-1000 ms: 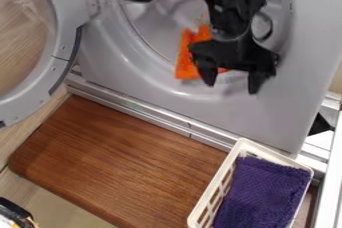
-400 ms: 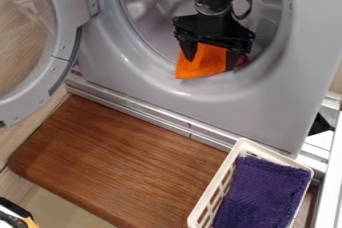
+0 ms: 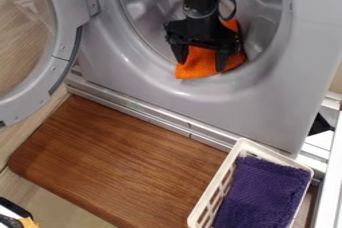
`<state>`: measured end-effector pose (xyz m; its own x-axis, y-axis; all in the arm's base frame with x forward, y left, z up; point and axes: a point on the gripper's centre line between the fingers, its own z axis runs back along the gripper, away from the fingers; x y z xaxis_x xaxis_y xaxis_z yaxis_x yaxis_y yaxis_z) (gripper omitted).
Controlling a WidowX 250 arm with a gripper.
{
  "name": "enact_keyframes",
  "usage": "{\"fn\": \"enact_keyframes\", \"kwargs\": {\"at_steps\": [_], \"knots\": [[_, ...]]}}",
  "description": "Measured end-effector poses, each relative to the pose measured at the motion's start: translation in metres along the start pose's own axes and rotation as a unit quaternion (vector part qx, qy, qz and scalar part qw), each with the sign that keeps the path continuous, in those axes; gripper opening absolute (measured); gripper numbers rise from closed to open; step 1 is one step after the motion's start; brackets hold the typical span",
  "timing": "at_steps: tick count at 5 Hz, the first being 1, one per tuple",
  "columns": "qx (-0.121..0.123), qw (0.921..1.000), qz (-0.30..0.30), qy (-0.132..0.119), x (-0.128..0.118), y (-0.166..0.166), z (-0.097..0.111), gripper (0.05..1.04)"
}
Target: Take the orange cloth out of the washing machine
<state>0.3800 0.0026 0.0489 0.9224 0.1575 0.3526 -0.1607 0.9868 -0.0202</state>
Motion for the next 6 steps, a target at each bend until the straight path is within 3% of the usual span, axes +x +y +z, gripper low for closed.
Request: {"fn": "enact_keyframes", "kwargs": {"at_steps": [1, 2, 3, 4, 5, 6], "knots": [[-0.006, 0.9998, 0.016, -0.006, 0.008, 0.005, -0.013, 0.945], [0.022, 0.9987, 0.038, -0.025, 0.006, 0.003, -0.016, 0.657], [0.035, 0.9982, 0.044, -0.023, 0.002, 0.007, -0.017, 0.361], [0.04, 0.9983, 0.037, -0.02, -0.005, 0.004, -0.015, 0.173], [0.034, 0.9982, 0.047, -0.018, -0.011, 0.002, -0.009, 0.108], [0.036, 0.9978, 0.046, -0.032, -0.015, -0.004, 0.013, 0.103]]}}
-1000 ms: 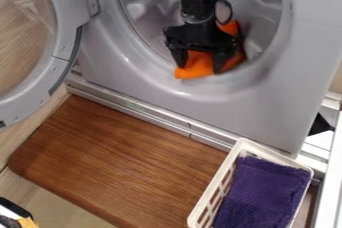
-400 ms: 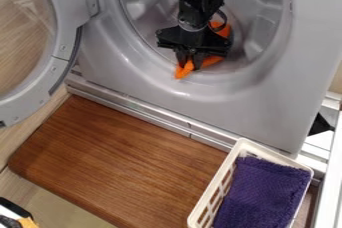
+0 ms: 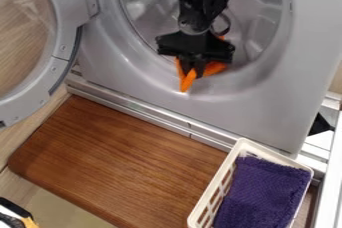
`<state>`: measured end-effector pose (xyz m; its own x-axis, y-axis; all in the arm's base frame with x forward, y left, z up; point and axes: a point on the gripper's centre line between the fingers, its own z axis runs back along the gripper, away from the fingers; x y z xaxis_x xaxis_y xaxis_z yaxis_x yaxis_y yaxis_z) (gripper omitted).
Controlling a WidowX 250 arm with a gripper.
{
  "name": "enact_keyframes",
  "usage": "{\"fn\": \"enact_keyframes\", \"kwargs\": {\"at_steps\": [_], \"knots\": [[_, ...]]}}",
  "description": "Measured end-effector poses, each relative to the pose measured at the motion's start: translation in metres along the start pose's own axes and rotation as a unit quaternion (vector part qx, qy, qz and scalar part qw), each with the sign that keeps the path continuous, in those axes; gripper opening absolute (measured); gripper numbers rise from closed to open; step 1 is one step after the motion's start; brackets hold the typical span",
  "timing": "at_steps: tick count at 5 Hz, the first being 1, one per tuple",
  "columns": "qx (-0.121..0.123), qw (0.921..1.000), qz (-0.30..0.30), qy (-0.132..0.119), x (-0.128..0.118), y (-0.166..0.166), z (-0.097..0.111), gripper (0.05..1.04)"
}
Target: Take the orange cloth out of the washing machine
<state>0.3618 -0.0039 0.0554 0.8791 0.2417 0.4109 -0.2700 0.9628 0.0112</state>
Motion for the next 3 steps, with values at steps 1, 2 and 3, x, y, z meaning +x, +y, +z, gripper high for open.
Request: {"fn": "enact_keyframes", "kwargs": {"at_steps": [1, 2, 3], "knots": [[-0.002, 0.9998, 0.014, -0.011, -0.013, 0.008, 0.03, 0.103], [0.014, 0.9992, 0.038, -0.004, -0.041, 0.022, 0.036, 0.103], [0.026, 0.9983, 0.049, 0.017, -0.07, 0.032, 0.028, 0.103]]}}
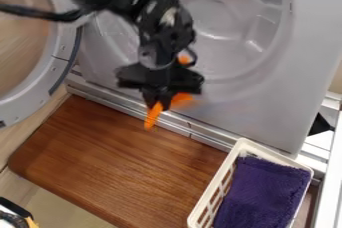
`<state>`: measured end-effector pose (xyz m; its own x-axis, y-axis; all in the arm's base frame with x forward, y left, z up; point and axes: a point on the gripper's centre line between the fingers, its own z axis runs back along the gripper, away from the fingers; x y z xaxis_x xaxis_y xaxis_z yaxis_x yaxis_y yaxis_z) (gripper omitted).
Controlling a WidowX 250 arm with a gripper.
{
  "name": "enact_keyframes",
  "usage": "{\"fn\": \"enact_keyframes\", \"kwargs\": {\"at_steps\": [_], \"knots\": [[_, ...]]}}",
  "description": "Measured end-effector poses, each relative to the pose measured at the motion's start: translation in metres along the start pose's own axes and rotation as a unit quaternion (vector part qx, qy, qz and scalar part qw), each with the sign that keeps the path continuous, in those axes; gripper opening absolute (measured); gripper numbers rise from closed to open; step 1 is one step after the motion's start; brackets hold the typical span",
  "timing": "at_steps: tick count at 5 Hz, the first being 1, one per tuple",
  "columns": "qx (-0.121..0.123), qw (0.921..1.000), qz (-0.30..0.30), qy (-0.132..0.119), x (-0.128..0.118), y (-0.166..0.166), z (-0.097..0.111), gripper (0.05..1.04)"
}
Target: Take the orange cloth out of the washing machine
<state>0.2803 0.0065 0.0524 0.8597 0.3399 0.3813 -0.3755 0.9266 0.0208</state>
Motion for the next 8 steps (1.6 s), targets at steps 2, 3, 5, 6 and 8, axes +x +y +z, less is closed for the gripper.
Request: {"fn": "enact_keyframes", "kwargs": {"at_steps": [2, 3, 5, 6, 8], "knots": [[-0.02, 0.9988, 0.031, 0.033, -0.054, 0.005, -0.043, 0.103], [-0.023, 0.9972, 0.033, 0.063, -0.075, -0.003, -0.06, 0.103], [-0.02, 0.9917, 0.043, 0.12, -0.104, -0.001, -0.081, 0.35], [-0.015, 0.9907, 0.057, 0.123, -0.104, 0.0, -0.081, 0.661], [-0.005, 0.9925, 0.038, 0.116, -0.099, -0.002, -0.072, 1.011]]}}
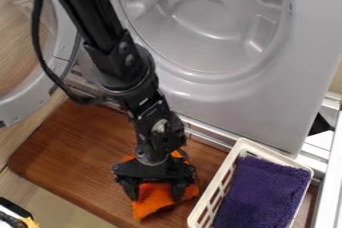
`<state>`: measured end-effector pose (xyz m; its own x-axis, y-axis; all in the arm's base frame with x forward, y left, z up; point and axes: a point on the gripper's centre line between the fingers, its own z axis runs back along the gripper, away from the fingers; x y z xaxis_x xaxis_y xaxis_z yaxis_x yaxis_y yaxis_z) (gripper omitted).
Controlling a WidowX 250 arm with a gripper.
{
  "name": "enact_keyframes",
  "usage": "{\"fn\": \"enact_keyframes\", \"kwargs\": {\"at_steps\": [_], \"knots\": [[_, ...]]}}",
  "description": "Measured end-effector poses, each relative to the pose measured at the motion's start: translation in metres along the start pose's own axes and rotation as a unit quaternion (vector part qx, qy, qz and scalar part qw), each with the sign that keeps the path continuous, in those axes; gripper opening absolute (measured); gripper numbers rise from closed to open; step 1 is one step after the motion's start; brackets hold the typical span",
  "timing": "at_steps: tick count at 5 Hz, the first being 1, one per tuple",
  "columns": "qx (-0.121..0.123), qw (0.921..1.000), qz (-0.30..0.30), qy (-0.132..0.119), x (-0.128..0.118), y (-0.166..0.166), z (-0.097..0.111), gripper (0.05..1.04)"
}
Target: Take the orange cloth out of the washing machine
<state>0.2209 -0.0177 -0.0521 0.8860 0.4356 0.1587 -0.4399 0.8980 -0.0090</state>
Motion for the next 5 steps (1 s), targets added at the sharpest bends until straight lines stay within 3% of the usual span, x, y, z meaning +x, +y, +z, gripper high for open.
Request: {"fn": "enact_keyframes", "kwargs": {"at_steps": [2, 4, 5], "knots": [[0.02, 0.9989, -0.03, -0.03, 0.012, -0.01, 0.036, 1.001], [0.034, 0.9942, -0.025, -0.099, 0.024, -0.003, 0.1, 1.001], [0.033, 0.9943, -0.023, -0.099, 0.024, -0.003, 0.1, 1.001]]}}
